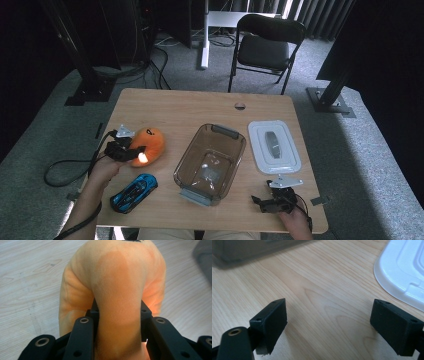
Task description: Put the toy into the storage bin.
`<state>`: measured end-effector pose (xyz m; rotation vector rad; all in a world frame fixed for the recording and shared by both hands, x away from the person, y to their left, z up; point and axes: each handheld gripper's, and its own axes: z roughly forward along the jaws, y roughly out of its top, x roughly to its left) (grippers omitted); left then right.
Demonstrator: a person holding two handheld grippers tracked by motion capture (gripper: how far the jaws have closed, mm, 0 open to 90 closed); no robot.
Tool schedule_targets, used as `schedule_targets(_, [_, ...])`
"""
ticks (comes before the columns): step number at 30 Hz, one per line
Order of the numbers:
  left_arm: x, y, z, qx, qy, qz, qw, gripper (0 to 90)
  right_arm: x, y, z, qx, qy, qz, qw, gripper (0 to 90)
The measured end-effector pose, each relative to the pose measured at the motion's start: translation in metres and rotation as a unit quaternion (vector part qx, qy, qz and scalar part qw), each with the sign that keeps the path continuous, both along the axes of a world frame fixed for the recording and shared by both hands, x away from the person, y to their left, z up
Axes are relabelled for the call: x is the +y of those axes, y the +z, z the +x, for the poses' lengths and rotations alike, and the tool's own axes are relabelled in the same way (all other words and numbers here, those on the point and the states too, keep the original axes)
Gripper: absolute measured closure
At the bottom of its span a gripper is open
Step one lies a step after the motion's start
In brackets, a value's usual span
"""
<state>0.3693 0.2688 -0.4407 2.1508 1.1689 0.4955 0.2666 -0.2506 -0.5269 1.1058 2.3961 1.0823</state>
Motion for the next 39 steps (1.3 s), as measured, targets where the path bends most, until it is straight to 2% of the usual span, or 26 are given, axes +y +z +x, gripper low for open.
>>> schedule_targets(3, [-0.001,0.007,-0.003,-0.003,-0.009,-0.01,0.9999,70.5,0.005,0.001,0.0,-0.002,0.002,0.005,1.0,13.6])
schedule_targets(7, [-0.008,0.023,-0.009,-0.017,-0.023,-0.002,0.9996,70.8,0.014,0.001,0.003,-0.006,0.004,-0.004,1.0,13.6])
schedule_targets(10, [-0.01,0.035,-0.012,-0.025,-0.03,-0.01,0.9992,70.8,0.019,0.0,0.002,-0.01,0.008,-0.023,0.9997,13.6])
schedule_targets(16, [-0.018,0.056,-0.017,-0.041,-0.053,-0.018,0.9976,70.8,0.019,0.0,0.002,-0.009,0.009,-0.019,0.9997,13.6])
schedule_targets(23, [-0.03,0.071,-0.02,-0.05,-0.07,-0.019,0.9961,70.7,0.02,0.0,0.002,-0.01,0.008,-0.023,0.9997,13.4])
schedule_targets(29, [-0.043,0.087,-0.016,-0.05,-0.078,-0.034,0.9951,70.7,0.028,0.001,0.005,-0.013,0.006,-0.025,0.9996,13.3])
schedule_targets(31, [-0.05,0.092,-0.014,-0.05,-0.085,-0.036,0.9945,70.7,0.034,0.002,0.006,-0.019,0.005,-0.028,0.9994,13.3])
schedule_targets(35, [-0.066,0.099,-0.013,-0.057,-0.1,-0.024,0.993,70.6,0.044,0.001,0.007,-0.021,0.017,-0.033,0.9991,12.9])
schedule_targets(39, [-0.081,0.106,-0.01,-0.06,-0.116,-0.032,0.991,70.5,0.044,0.0,0.007,-0.014,0.021,-0.025,0.9994,12.9])
